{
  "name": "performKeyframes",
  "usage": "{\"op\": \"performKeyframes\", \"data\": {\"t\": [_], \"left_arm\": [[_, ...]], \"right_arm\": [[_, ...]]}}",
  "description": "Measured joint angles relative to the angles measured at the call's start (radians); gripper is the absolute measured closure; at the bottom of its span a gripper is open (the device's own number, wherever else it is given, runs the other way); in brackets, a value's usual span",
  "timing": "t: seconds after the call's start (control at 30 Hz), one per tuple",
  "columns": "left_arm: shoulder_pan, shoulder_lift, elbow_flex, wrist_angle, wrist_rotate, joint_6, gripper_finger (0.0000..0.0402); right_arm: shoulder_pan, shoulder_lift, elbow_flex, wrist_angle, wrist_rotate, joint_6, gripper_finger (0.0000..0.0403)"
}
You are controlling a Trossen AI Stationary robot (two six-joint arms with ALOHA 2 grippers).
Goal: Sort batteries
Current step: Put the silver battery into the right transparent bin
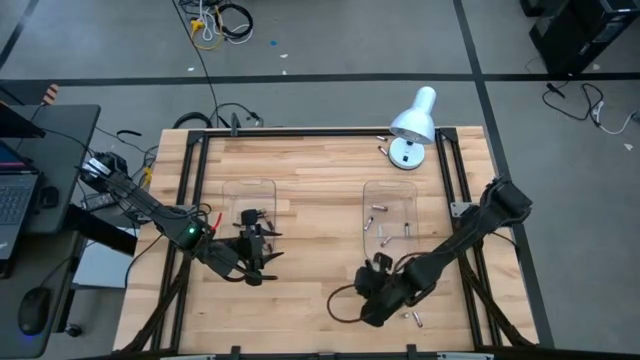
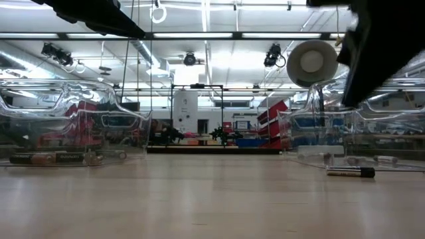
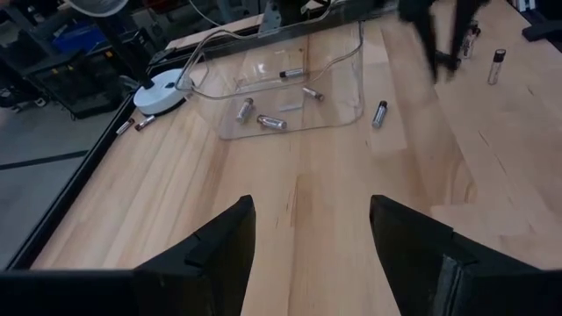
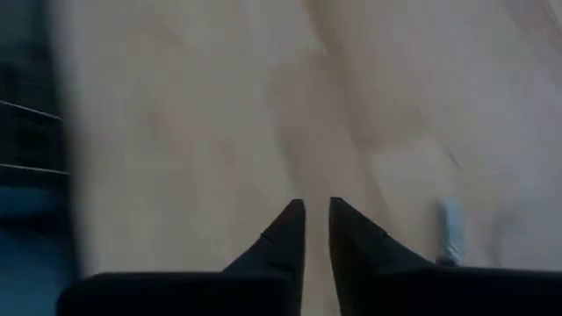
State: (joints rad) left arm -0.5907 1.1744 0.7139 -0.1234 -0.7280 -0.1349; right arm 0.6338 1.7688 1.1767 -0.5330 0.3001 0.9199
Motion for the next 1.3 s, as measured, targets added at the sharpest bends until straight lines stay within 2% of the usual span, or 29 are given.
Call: {"op": "performKeyframes", "data": {"t": [0.17, 0.37, 0.5, 0.63, 0.8, 0.87, 0.97, 1.07, 1.2, 1.3], "left_arm": [[0.0, 0.0, 0.0, 0.001, 0.0, 0.0, 0.0179], [0.0, 0.0, 0.0, 0.003, -0.001, -0.007, 0.0179], [0.0, 0.0, 0.0, 0.004, -0.001, -0.007, 0.0179], [0.0, 0.0, 0.0, 0.006, -0.001, -0.007, 0.0179], [0.0, 0.0, 0.0, -0.006, -0.001, -0.007, 0.0179], [0.0, 0.0, 0.0, -0.007, -0.001, -0.004, 0.0179], [0.0, 0.0, 0.0, -0.007, -0.001, -0.003, 0.0179], [0.0, 0.0, 0.0, 0.002, 0.015, -0.002, 0.0179], [-0.001, 0.002, 0.0, 0.057, 0.105, 0.007, 0.0179], [-0.006, 0.043, 0.001, 0.174, 0.172, 0.059, 0.0179]], "right_arm": [[-0.001, 0.056, 0.036, -0.125, 0.068, 0.049, 0.04], [-0.001, 0.077, 0.143, -0.329, 0.094, 0.067, 0.0402], [-0.001, 0.076, 0.199, -0.379, 0.101, 0.067, 0.0402], [0.011, 0.077, 0.242, -0.341, 0.1, -0.001, 0.0402], [0.054, 0.091, 0.245, -0.082, 0.084, -0.213, 0.0403], [0.065, 0.103, 0.244, -0.058, 0.089, -0.236, 0.0403], [0.068, 0.135, 0.248, -0.098, 0.095, -0.158, 0.0403], [0.077, 0.166, 0.248, -0.243, 0.072, 0.005, 0.0403], [0.089, 0.196, 0.247, -0.484, 0.064, 0.229, 0.0403], [0.094, 0.194, 0.243, -0.58, 0.061, 0.311, 0.0403]]}}
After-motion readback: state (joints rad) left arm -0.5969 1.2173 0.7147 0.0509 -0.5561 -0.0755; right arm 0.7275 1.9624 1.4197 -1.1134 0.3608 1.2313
